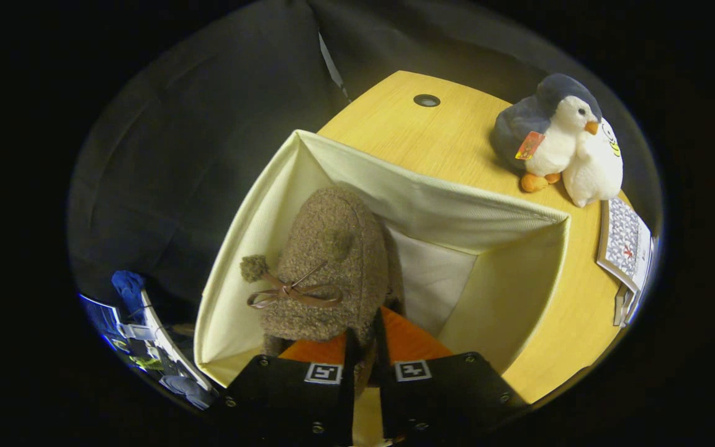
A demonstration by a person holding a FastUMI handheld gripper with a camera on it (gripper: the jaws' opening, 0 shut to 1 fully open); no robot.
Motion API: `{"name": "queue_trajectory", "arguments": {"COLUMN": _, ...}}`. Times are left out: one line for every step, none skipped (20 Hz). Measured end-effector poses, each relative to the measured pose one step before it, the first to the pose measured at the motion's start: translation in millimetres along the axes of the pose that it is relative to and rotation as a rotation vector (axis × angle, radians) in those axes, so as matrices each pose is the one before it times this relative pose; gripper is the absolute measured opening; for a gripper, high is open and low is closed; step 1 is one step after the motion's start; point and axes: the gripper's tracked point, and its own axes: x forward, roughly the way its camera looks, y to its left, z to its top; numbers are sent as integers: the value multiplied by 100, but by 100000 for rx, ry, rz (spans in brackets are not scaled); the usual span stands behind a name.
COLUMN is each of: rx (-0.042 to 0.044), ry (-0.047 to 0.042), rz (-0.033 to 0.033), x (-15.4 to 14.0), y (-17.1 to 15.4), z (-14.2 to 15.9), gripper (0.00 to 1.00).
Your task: Open the storage box then place both shoes into the box .Put the left shoe in first, then the right shoe, with the right side of both shoes facing outward in a uniform manner.
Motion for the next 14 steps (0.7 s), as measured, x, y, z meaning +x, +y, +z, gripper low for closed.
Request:
{"name": "queue_trajectory", "arguments": {"rx": 639, "ry": -939, "rz": 1159, "x": -579, "y": 92, "z": -69, "gripper": 28}}
{"name": "queue_trajectory", "arguments": {"rx": 266, "ry": -700, "rz": 826, "x": -848, "y": 107, "z": -149, "gripper": 39}}
{"name": "queue_trajectory", "arguments": {"rx": 1049, "ry": -1897, "rz": 1763, "x": -951, "y": 41, "z": -112, "gripper": 46}}
{"name": "queue_trajectory", "arguments": {"rx": 1223, "ry": -2055, "rz": 2723, "x": -1114, "y": 514, "z": 10, "gripper": 50}}
{"name": "queue_trajectory", "arguments": {"rx": 1246, "ry": -2848, "rz": 2704, "x": -1494, "y": 426, "z": 75, "gripper": 67}}
{"name": "queue_trajectory", "arguments": {"rx": 1415, "ry": -3098, "rz": 2884, "x": -1509, "y": 318, "z": 84, "gripper": 84}}
{"name": "queue_trajectory", "arguments": {"rx": 992, "ry": -2976, "rz": 1999, "x": -2259, "y": 241, "z": 127, "gripper": 96}}
{"name": "queue_trajectory", "arguments": {"rx": 468, "ry": -3653, "rz": 861, "x": -1654, "y": -221, "z": 227, "gripper": 97}}
{"name": "queue_trajectory", "arguments": {"rx": 83, "ry": -4450, "rz": -173, "x": -1742, "y": -361, "z": 378, "gripper": 98}}
{"name": "queue_trajectory", "arguments": {"rx": -192, "ry": -5410, "rz": -1005, "x": -1700, "y": -652, "z": 481, "gripper": 98}}
{"name": "queue_trajectory", "arguments": {"rx": 117, "ry": -5661, "rz": -1268, "x": -1204, "y": -927, "z": 666, "gripper": 98}}
{"name": "queue_trajectory", "arguments": {"rx": 712, "ry": -5834, "rz": -1492, "x": -1736, "y": -854, "z": 668, "gripper": 98}}
{"name": "queue_trajectory", "arguments": {"rx": 719, "ry": -5793, "rz": -1480, "x": -2015, "y": -955, "z": 849, "gripper": 98}}
{"name": "queue_trajectory", "arguments": {"rx": 1012, "ry": -5647, "rz": -2590, "x": -1929, "y": -1322, "z": 851, "gripper": 98}}
